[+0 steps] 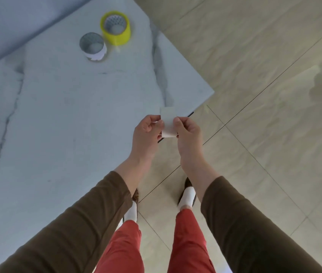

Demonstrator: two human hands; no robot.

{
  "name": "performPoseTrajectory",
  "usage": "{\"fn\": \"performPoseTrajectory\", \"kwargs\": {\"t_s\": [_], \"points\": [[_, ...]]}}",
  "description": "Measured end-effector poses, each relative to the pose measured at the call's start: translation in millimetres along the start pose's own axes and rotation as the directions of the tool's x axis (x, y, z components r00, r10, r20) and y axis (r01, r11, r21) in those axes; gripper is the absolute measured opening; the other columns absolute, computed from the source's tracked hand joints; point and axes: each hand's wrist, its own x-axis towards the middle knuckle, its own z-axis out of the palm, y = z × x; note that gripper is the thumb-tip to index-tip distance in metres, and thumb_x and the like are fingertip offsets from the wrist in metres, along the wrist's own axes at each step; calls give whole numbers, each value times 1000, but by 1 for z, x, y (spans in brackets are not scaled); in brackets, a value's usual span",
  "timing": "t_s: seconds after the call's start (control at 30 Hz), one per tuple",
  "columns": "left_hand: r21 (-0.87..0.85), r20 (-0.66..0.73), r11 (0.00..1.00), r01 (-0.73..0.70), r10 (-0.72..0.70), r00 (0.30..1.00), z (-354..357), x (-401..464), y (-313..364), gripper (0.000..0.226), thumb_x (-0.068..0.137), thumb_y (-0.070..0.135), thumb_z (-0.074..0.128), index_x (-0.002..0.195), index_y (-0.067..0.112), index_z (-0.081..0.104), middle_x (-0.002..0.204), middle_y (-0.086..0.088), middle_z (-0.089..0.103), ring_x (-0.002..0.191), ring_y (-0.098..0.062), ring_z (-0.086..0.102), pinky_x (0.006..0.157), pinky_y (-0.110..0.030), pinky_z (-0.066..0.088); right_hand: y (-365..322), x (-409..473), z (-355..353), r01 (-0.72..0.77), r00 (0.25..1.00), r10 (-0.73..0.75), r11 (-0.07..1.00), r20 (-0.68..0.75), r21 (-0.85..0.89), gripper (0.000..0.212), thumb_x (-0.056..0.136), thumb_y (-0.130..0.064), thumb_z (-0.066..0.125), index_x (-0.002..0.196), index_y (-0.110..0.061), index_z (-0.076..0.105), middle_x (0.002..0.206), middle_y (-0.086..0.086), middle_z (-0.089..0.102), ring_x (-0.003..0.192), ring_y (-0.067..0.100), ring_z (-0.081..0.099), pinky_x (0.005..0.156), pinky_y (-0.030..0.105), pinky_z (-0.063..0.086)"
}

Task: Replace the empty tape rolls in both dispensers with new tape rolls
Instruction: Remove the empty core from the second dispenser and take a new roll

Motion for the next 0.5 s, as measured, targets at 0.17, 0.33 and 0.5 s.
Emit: {"fn": "performPoseTrajectory", "kwargs": {"t_s": [0.17,0.33,0.5], "points": [[-53,-57,998,-27,24,998,65,32,13,12,105,10,59,106,14,70,86,10,77,78,-2,74,72,-16,58,-26,62,-40,40,998,-39,999,46,-30,18,98,-18,62,83,-24,69,70,-16,63,57,-9,53,56,8,43],[-103,-138,994,-38,24,990,102,51,32,13,105,8,59,112,6,69,92,-1,73,81,-9,70,76,-20,57,-55,106,-58,96,985,-80,990,152,-102,15,98,-19,61,85,-20,69,57,-23,58,54,-5,50,53,9,41],[-104,-253,992,-68,40,967,89,76,55,21,106,10,56,118,0,69,114,-27,73,95,-23,68,93,-40,59,-79,137,-25,114,957,-70,983,281,-142,15,98,-19,62,85,-21,69,61,-21,57,59,-2,49,61,11,43]]}}
